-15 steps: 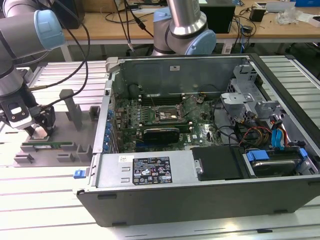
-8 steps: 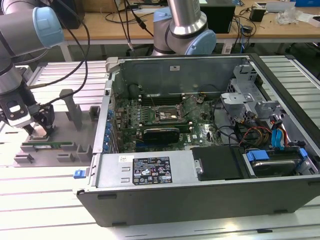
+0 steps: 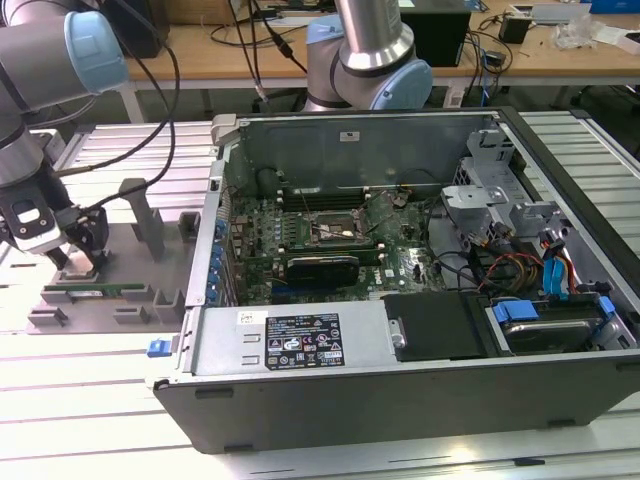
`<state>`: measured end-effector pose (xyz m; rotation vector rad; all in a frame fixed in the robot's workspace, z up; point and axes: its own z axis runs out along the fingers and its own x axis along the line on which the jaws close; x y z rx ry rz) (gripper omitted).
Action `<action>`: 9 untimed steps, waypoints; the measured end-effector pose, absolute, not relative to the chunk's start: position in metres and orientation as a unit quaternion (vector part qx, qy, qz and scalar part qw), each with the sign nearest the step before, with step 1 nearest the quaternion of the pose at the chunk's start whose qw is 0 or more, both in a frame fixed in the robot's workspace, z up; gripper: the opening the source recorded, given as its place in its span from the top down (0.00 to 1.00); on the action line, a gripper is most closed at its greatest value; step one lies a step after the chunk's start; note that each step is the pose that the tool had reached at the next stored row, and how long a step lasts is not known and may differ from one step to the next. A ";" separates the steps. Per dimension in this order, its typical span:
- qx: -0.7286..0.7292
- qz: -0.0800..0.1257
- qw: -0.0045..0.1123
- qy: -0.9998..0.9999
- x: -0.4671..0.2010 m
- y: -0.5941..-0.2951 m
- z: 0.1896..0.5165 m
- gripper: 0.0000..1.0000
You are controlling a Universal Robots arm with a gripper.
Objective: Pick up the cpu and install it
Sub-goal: 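Pick up the cpu and move it towards the insertion slot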
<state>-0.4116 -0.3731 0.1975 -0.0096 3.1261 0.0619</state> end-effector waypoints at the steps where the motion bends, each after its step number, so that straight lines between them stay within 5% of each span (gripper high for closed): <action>1: -0.003 0.020 0.007 1.000 -0.412 -0.373 0.200 0.45; 9: -0.003 0.020 0.007 1.000 -0.412 -0.373 0.214 0.45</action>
